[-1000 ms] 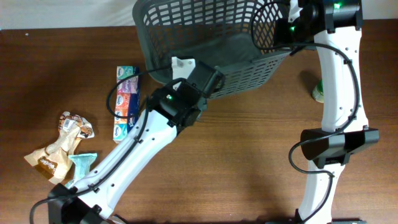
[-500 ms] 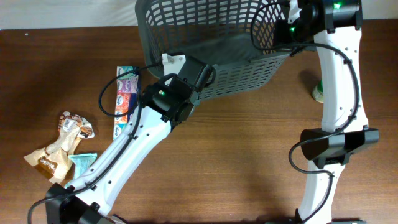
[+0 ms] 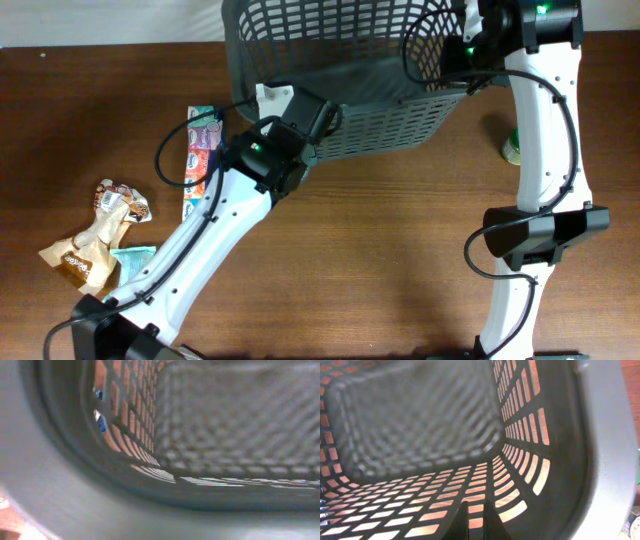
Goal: Pack container
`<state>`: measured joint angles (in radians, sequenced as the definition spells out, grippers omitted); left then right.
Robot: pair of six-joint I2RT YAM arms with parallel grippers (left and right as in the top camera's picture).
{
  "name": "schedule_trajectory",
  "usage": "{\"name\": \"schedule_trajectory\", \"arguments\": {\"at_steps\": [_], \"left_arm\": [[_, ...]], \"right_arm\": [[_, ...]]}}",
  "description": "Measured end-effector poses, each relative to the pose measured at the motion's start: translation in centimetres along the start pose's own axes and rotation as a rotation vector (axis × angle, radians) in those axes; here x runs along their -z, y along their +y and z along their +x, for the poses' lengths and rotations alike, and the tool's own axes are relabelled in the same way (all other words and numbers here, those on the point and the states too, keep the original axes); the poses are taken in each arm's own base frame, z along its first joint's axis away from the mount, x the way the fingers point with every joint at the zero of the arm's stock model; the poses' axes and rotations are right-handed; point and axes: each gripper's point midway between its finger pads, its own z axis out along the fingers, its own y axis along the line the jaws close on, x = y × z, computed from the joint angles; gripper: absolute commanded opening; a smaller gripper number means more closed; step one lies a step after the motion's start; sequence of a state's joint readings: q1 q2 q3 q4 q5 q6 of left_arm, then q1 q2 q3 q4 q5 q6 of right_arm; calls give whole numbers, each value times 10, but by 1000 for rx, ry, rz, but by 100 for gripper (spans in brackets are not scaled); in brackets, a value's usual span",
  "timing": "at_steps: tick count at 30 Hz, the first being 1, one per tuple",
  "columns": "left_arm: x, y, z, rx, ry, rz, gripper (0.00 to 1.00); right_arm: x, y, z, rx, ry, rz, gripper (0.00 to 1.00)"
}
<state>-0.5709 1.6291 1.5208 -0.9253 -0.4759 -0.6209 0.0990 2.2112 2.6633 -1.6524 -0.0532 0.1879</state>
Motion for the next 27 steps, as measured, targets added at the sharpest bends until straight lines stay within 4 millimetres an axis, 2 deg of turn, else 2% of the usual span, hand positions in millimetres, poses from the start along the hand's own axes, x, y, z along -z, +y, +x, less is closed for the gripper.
{"name": "schedule_trajectory", "arguments": {"at_steps": [11,27], "left_arm": [[-6,14,-7,23,-1,-25,2],[-6,12,-10,-7,-12,-18,2]], "right_arm": [[0,-1,6,-1,24,4,4],[0,-2,8,-2,34,6,4]]}}
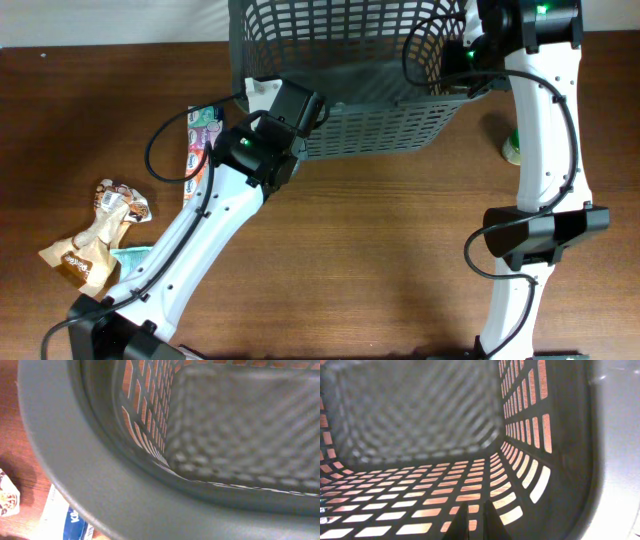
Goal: Pack container
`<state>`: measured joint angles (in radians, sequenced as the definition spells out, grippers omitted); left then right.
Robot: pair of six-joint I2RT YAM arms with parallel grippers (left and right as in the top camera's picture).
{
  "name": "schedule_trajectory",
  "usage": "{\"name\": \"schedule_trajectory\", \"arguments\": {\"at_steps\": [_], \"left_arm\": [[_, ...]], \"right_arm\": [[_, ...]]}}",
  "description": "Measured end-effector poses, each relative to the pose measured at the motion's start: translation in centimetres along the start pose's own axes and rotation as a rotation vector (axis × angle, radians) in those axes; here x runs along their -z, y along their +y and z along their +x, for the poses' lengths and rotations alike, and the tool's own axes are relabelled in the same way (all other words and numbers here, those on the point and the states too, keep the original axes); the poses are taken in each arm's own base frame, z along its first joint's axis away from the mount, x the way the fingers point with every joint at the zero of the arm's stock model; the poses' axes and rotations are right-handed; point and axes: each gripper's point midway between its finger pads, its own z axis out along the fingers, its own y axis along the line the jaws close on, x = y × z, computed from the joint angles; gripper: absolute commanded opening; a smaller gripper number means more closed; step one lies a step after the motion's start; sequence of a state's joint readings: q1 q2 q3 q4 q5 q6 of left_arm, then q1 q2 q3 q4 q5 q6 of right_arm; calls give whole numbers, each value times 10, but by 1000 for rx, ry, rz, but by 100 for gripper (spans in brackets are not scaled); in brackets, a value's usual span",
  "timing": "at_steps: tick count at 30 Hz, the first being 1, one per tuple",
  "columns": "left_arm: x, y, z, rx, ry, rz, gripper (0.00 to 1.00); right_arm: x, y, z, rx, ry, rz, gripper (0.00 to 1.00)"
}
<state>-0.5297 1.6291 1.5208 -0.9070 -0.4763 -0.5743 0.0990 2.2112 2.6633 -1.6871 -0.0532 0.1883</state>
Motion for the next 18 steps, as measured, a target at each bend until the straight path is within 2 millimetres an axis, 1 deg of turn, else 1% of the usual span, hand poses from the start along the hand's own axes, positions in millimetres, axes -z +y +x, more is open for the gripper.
{"name": "schedule_trajectory", "arguments": {"at_steps": [4,6,8,9,10,12,13,14,15,17,18], "left_arm": [[0,0,0,-6,0,0,3],[0,0,0,-8,0,0,8],[0,0,0,-13,0,0,17],[0,0,0,-15,0,-1,22],[0,0,0,-15,0,-1,24],[0,0,0,-15,0,-1,29],[0,0,0,-16,0,0,33],[0,0,0,-17,0,-1,35],[0,0,0,-17,0,-1,37],[0,0,0,-20,0,-1,46],[0,0,0,-18,0,-1,47]], "right_arm": [[0,0,0,0,0,0,4],[0,0,0,0,0,0,4],[0,0,0,0,0,0,6],[0,0,0,0,0,0,16],[0,0,0,-7,-2,0,34],[0,1,-3,-6,-13,-7,54],[0,2,-4,-7,-17,-8,66],[0,3,-4,-9,-16,-12,72],[0,3,-4,-2,-16,-14,75],[0,4,-3,-2,-13,-15,81],[0,4,-4,-4,-16,-16,85]]}}
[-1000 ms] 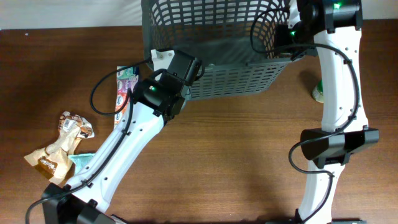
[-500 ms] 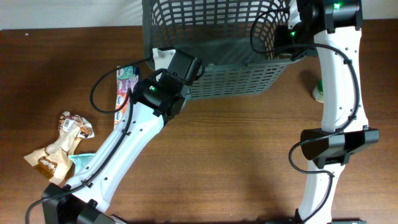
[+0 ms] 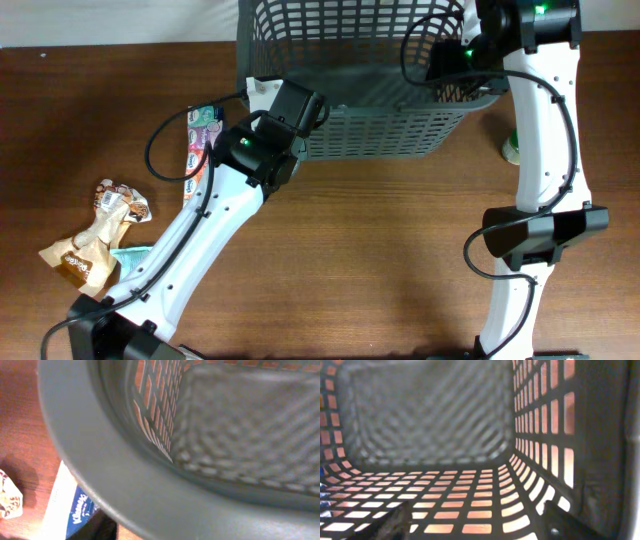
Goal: Pack container
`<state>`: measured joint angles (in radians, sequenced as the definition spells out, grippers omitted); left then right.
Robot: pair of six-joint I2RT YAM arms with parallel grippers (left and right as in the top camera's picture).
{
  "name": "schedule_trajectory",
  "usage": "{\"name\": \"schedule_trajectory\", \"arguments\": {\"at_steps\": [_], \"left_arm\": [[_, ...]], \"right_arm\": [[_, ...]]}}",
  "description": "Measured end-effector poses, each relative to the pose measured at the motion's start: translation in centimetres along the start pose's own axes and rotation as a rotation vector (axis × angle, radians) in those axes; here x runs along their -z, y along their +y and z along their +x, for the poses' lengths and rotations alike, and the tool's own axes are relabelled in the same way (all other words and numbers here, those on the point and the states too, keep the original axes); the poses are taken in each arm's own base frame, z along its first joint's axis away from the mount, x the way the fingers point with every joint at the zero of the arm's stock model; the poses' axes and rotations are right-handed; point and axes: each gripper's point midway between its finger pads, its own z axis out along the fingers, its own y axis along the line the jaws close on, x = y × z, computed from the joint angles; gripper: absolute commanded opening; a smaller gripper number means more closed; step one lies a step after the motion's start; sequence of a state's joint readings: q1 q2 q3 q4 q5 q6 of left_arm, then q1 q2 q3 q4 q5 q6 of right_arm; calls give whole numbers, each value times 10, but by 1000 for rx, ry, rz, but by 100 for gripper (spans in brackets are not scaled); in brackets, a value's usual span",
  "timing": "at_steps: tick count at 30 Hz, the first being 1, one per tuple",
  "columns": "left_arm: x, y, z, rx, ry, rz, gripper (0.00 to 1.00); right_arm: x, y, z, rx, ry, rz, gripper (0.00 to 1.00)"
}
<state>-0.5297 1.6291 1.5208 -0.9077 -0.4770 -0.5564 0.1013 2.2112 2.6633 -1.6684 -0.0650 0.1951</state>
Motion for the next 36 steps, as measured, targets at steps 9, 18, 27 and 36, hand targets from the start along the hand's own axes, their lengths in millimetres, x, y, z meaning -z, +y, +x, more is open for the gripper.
{"name": "schedule_trajectory", "arguments": {"at_steps": [9,18,27,36], "left_arm": [[0,0,0,1,0,0,48],[0,0,0,0,0,0,48],[5,2,-2,-10,-9,6,49],[70,29,-22,47,-116,68,54]], "right_arm": [[1,16,-10,43,-37,-91,88],[6,45,-17,133,-70,-252,90],[21,61,-23,181,-118,-339,91],[88,67,-25,218,-270,-362,97]]}}
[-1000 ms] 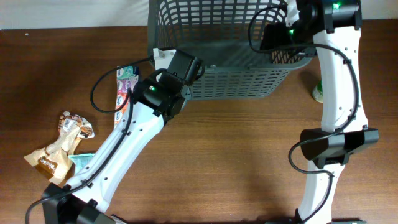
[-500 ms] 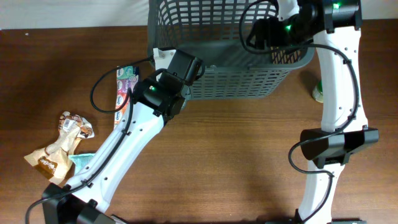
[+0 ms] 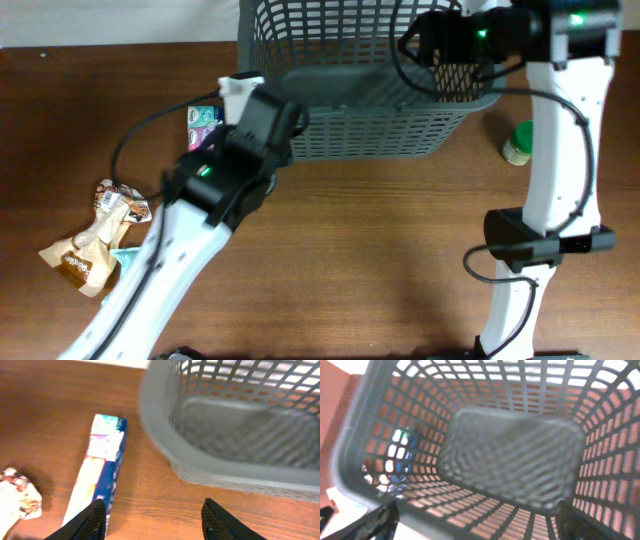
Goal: Pack container
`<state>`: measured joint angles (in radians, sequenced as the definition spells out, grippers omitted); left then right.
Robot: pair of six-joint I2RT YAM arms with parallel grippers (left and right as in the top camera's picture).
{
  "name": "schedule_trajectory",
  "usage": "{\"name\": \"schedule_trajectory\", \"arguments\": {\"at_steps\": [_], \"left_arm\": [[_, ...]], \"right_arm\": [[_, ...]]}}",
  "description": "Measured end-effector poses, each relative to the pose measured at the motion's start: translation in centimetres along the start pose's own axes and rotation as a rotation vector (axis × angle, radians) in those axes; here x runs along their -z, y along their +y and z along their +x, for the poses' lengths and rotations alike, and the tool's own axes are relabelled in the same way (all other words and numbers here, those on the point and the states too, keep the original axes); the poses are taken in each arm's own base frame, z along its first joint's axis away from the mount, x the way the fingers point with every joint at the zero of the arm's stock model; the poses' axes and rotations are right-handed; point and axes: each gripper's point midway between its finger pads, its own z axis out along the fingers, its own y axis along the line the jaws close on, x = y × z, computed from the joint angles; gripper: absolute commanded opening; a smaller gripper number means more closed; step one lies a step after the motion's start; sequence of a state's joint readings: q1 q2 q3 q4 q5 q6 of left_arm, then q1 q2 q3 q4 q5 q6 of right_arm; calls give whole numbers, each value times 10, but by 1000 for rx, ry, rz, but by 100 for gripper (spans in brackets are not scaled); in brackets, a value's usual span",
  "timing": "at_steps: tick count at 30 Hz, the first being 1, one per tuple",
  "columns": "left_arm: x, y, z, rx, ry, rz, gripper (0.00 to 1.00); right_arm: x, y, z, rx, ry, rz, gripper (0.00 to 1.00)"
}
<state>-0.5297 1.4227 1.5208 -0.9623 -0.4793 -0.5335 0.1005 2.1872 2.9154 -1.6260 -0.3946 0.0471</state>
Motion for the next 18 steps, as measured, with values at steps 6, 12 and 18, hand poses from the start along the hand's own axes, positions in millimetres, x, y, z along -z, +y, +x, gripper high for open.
{"name": "schedule_trajectory", "arguments": {"at_steps": [6,12,18], "left_arm": [[49,29,-10,18,-74,16,72],[93,75,-17,40,-175,-71,100],[120,115,-13,39,-224,-184,100]], "right_arm": [[84,16,-2,57,-158,100,99],[183,1,0,28,-379,368,99],[247,-63,13,-175,-492,630,99]]}}
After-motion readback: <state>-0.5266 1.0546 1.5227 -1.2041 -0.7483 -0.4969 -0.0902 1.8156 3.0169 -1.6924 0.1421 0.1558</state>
